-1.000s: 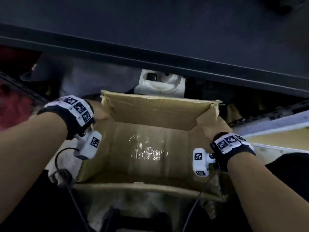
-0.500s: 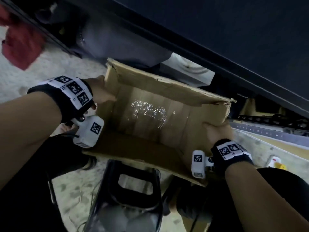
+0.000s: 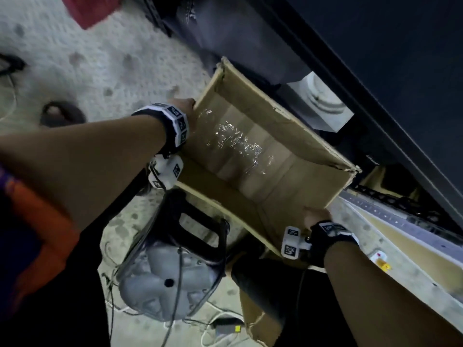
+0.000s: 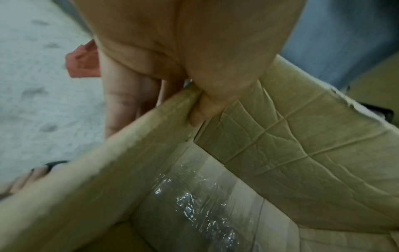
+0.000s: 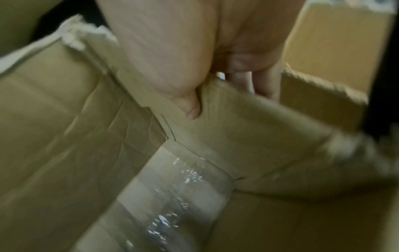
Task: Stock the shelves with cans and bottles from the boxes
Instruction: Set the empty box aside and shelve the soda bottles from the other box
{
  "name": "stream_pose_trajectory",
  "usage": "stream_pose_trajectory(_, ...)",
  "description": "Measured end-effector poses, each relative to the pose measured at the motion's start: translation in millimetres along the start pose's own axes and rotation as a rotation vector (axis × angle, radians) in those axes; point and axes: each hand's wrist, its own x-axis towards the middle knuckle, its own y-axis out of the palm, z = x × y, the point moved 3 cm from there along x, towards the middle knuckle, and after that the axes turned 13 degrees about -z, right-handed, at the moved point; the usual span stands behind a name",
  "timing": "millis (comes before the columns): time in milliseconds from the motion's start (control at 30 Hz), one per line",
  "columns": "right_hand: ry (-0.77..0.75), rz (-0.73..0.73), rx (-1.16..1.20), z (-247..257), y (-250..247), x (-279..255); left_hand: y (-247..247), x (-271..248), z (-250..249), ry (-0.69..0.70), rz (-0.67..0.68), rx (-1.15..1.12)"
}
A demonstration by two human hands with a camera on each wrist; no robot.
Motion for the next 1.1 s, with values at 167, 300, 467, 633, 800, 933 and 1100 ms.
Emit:
stream_pose_trajectory(167, -0.051, 0.0, -0.039, -3.6, -16.9, -26.6, -8.9, -19.2, 24.7, -0.005, -0.037, 0.001)
stream_pose_trajectory(300, -0.043, 0.03, 0.008, -4.4, -23.4, -53.8, -35.5, -50.4, 45.4, -0.075, -0.064, -0.014)
stream_pose_trajectory(467, -0.182, 0.004, 0.009, 15.4, -35.4, -101.8, -60.6, -95.9, 98.4, -0.182, -0.133, -0.158)
stream_pose_trajectory(633, -0.335, 0.002, -0.065, 46.7, -46.0, -156.6, -87.8, -156.8, 155.7, -0.306, -0.204, -0.257)
stream_pose_trajectory(800, -0.538, -0.049, -0.198, 89.1, -58.7, -214.2, -105.0, -213.7, 202.3, -0.45, -0.26, -0.325)
stream_pose_trajectory(933, -0.679, -0.044, -0.259, 122.6, -60.8, -256.0, -109.2, -259.5, 234.1, -0.566, -0.337, -0.401)
stream_pose_trajectory(1100, -0.866, -0.029, -0.39, 172.3, -47.3, -302.5, -98.3, -300.1, 269.9, -0.754, -0.402, -0.576)
